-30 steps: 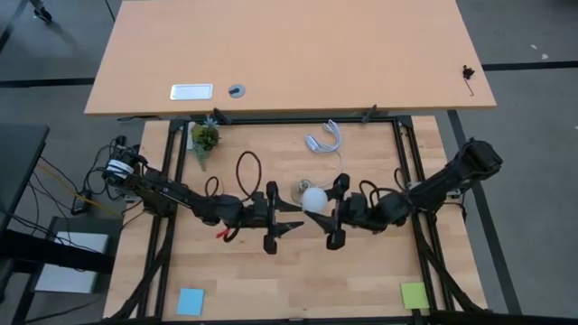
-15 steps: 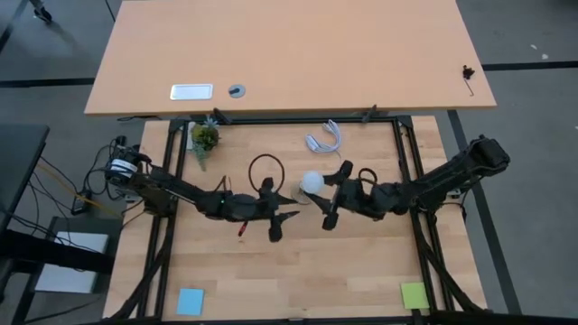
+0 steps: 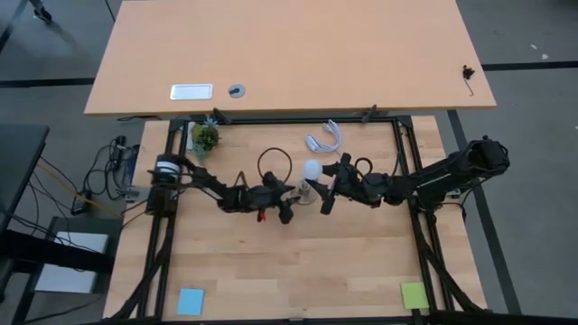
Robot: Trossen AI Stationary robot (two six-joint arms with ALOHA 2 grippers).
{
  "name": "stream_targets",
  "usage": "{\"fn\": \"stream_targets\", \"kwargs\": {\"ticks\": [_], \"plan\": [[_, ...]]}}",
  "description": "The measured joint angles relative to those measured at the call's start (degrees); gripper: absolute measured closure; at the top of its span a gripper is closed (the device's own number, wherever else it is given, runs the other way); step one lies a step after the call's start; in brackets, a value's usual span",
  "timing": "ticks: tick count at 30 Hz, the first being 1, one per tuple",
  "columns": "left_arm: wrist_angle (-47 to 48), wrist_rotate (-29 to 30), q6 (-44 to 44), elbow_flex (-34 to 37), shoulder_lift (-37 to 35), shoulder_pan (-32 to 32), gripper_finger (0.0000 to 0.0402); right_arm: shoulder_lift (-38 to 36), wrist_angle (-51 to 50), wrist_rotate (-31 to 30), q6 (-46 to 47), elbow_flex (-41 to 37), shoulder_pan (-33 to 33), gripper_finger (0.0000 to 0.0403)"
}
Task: Screw lightbulb
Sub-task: Insert the lightbulb into the lamp socket
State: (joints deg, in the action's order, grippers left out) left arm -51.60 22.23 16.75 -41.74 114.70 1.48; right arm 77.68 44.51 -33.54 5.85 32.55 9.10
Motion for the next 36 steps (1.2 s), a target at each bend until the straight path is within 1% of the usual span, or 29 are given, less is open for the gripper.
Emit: {"fn": "stream_targets", "kwargs": {"ticks": [2, 5, 8, 10, 11, 14, 15, 23, 28, 33, 36], "plan": [[-0.1, 0.8, -0.1, -1.3, 1.7, -0.3, 0.0168, 0.0, 0.2, 0.0, 0.0, -0.3, -0.2, 0.0174], [-3.3, 2.2, -2.9, -2.2, 2.8, -0.3, 0.0147, 0.0, 0.5, 0.2, -0.1, -0.4, -0.2, 0.0174], [-5.7, 4.1, -5.9, -2.3, 2.8, -0.2, 0.0132, 0.0, 0.6, 0.2, -0.6, -0.4, -0.2, 0.0174], [-6.6, 4.1, -6.2, -2.3, 2.8, -0.7, 0.0126, 0.0, 0.7, 0.2, -0.9, -0.4, -0.2, 0.0174], [-6.9, 3.5, -6.2, -2.3, 2.8, -1.0, 0.0124, 0.0, 0.8, 0.3, -1.0, -0.4, -0.2, 0.0174], [-6.9, -1.2, -7.2, -2.3, 2.8, -1.9, 0.0122, 0.0, 0.8, 0.7, -1.1, -0.4, -0.2, 0.0174], [-6.9, -2.3, -7.5, -2.3, 2.9, -2.0, 0.0122, 0.0, 0.8, 0.7, -1.1, -0.4, -0.3, 0.0174], [-7.2, -3.6, -9.0, -3.5, 2.9, -3.1, 0.0126, 0.0, 0.8, 0.7, -1.4, -0.4, -1.0, 0.0174], [-6.6, -5.6, -10.2, -4.9, 2.9, -3.5, 0.0147, 0.0, 0.8, 0.8, -1.5, -0.4, -1.0, 0.0174], [-4.6, -5.7, -10.5, -5.0, 2.9, -3.5, 0.0173, 0.0, 0.8, 0.8, -1.5, -0.4, -1.0, 0.0174], [-2.9, -5.9, -9.8, -5.0, 2.9, -3.5, 0.0179, 0.1, 0.8, 0.8, -1.7, -0.4, -1.0, 0.0174]]}}
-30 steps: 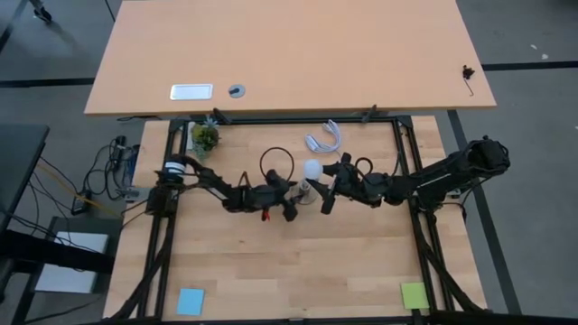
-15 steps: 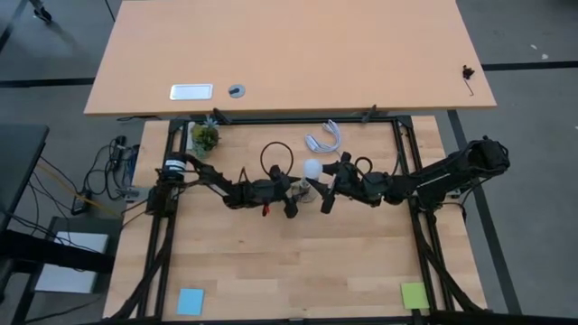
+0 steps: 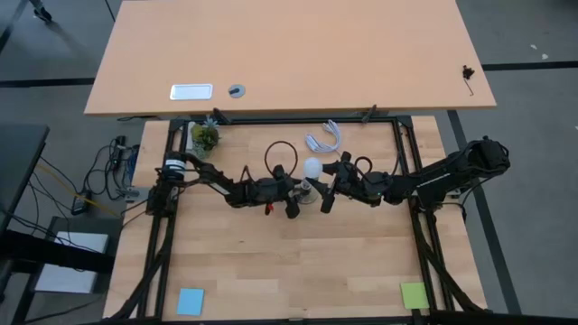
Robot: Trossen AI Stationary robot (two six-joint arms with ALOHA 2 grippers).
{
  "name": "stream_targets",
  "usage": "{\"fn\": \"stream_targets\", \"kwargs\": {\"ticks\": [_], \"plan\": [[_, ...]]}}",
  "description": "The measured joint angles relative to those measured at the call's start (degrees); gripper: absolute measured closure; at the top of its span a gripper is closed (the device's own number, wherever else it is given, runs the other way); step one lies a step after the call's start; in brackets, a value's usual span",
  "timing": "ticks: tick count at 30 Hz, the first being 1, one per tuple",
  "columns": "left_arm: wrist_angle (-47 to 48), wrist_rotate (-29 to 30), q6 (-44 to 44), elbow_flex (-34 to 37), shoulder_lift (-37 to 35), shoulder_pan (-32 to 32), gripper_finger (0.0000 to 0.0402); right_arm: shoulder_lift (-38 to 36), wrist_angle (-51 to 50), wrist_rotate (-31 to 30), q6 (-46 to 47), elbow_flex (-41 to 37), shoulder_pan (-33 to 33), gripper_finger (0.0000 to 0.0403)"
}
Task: Screw lightbulb
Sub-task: Insert the lightbulb into the lamp socket
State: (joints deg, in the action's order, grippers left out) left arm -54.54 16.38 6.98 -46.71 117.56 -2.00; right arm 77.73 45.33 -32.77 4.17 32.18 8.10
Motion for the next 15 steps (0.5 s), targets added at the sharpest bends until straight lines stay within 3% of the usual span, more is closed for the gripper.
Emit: {"fn": "stream_targets", "kwargs": {"ticks": [6, 15], "plan": [[-0.1, 0.5, 0.5, 0.0, 0.3, 0.0, 0.0180, 0.0, 0.0, 0.0, -0.3, 0.0, 0.0, 0.0174], [-9.0, 0.7, -1.6, -1.0, 7.6, 0.2, 0.0180, 0.0, 0.0, 0.0, -0.3, 0.0, 0.0, 0.0174]]}}
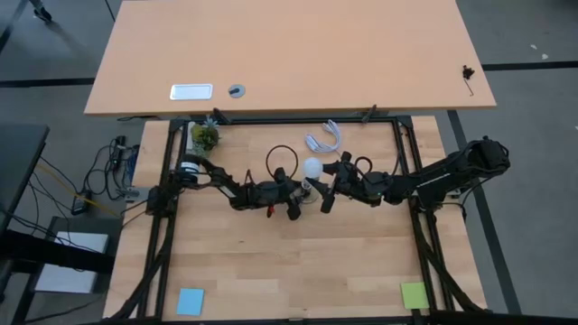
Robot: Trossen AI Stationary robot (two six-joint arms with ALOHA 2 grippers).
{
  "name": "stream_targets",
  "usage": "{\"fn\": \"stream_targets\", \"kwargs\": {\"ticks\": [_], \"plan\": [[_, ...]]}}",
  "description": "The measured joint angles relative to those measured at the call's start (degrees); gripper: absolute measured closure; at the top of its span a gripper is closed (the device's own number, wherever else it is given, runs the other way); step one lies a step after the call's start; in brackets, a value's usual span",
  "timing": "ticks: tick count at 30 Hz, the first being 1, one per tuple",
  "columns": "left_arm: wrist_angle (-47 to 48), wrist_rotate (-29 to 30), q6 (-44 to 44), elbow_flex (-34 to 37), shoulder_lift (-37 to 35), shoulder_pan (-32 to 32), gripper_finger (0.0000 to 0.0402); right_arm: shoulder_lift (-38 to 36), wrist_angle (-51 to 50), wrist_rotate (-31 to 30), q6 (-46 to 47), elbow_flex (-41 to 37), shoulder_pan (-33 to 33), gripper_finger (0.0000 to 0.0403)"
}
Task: Screw lightbulb
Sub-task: Insert the lightbulb into the lamp socket
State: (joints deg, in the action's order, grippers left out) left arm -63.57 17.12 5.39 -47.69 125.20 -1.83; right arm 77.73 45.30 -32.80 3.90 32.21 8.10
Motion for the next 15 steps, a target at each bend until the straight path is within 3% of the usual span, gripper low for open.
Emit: {"fn": "stream_targets", "kwargs": {"ticks": [5, 10, 15], "plan": [[-0.3, 0.0, -0.6, -0.1, 0.1, 0.0, 0.0190, 0.0, -0.2, 0.0, -0.1, 0.0, 0.0, 0.0174], [-0.5, -0.2, -0.5, -0.1, 0.1, 0.1, 0.0231, 0.0, 0.0, 0.0, -0.5, 0.0, 0.0, 0.0174], [-0.6, -8.4, 3.8, 0.2, -2.6, 0.1, 0.0241, 0.0, 1.3, 0.0, 0.9, 0.0, 1.3, 0.0174]]}}
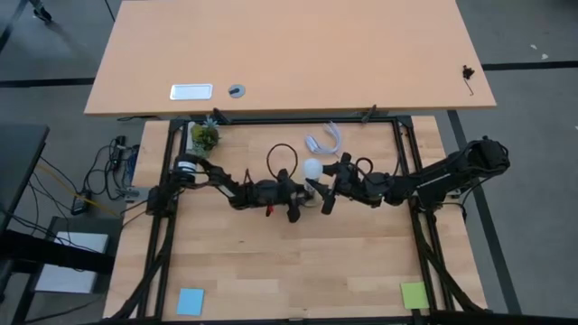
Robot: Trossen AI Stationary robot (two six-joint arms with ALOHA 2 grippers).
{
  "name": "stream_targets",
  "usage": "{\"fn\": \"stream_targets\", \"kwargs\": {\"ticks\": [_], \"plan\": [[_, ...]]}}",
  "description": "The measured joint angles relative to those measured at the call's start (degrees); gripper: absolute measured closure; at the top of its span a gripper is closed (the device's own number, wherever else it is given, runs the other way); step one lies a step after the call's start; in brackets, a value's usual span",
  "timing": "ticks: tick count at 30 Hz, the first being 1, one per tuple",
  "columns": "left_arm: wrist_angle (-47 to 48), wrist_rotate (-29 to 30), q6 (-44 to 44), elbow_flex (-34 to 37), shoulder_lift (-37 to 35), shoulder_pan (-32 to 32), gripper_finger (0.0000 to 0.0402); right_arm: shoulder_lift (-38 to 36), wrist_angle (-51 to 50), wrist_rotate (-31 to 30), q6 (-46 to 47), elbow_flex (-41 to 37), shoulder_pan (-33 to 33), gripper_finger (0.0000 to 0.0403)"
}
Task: Screw lightbulb
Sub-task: Insert the lightbulb into the lamp socket
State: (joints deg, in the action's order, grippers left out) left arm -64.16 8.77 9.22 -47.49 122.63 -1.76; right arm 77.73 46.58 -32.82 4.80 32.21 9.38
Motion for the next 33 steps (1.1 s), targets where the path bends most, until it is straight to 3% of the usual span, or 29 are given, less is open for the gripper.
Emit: {"fn": "stream_targets", "kwargs": {"ticks": [4, 7, 18, 33], "plan": [[-0.1, -8.2, 2.0, 0.9, -4.6, 0.3, 0.0241, 0.0, 2.7, 0.0, 0.5, 0.0, 1.9, 0.0174], [1.7, -10.0, 1.3, 1.7, -9.4, 1.5, 0.0241, 0.0, 4.8, 0.0, 3.0, 0.0, 3.5, 0.0174], [21.9, -1.1, -7.4, 1.4, -26.0, 7.3, 0.0241, 0.0, 8.5, -0.1, 2.9, 1.4, 8.3, 0.0175], [30.4, -0.5, -8.2, -1.9, -27.1, 8.3, 0.0241, 3.3, 12.0, 0.1, -0.8, 2.0, 8.1, 0.0175]]}}
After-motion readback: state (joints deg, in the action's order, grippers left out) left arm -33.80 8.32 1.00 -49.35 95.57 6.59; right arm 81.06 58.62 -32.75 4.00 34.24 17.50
